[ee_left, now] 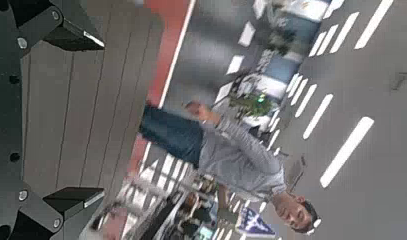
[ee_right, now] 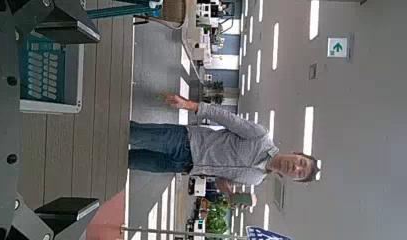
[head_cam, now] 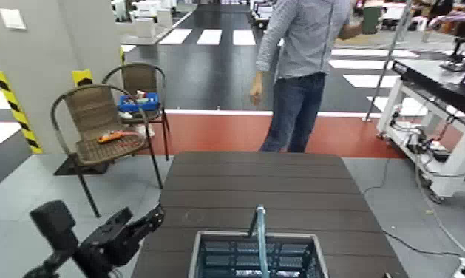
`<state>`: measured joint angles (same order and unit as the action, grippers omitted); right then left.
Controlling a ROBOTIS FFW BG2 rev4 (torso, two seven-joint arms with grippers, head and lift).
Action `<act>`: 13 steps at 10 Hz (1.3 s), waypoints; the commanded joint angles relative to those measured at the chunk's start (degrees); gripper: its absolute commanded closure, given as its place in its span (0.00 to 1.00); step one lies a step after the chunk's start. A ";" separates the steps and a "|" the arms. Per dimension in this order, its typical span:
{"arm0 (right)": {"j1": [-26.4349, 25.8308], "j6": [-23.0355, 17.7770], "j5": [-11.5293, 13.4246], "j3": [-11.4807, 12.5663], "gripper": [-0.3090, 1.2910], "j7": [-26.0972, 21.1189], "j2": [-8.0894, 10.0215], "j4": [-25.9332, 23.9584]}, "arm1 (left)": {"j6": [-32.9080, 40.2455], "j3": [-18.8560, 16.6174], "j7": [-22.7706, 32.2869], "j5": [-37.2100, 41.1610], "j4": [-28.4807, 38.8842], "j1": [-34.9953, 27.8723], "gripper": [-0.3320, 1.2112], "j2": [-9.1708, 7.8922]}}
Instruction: Grasp the handle of the crate.
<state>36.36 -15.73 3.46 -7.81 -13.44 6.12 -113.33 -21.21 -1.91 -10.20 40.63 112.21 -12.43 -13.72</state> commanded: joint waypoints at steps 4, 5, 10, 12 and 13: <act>-1.03 0.26 -0.39 -0.54 0.28 0.17 0.47 0.57 | -32.49 -2.66 0.35 30.74 -6.74 12.87 0.37 -6.40; -1.12 0.26 -0.47 -0.45 0.28 0.35 0.56 0.57 | -35.30 -1.26 0.18 35.75 -9.99 14.71 0.37 -6.93; -1.29 -0.09 -0.56 -0.54 0.28 0.70 0.47 0.83 | -43.83 5.95 3.69 51.31 -20.36 21.22 0.38 -7.90; -1.38 -0.27 -0.65 -0.54 0.28 0.79 0.47 0.92 | -44.09 8.32 4.49 52.89 -21.94 22.36 0.38 -7.11; -1.38 -0.27 -0.65 -0.54 0.28 0.79 0.39 1.01 | -44.09 9.38 4.49 53.24 -22.56 22.71 0.38 -6.58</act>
<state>35.00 -15.99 2.82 -8.35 -12.65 6.55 -112.36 -65.29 6.87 -5.69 93.69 90.00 10.07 -20.60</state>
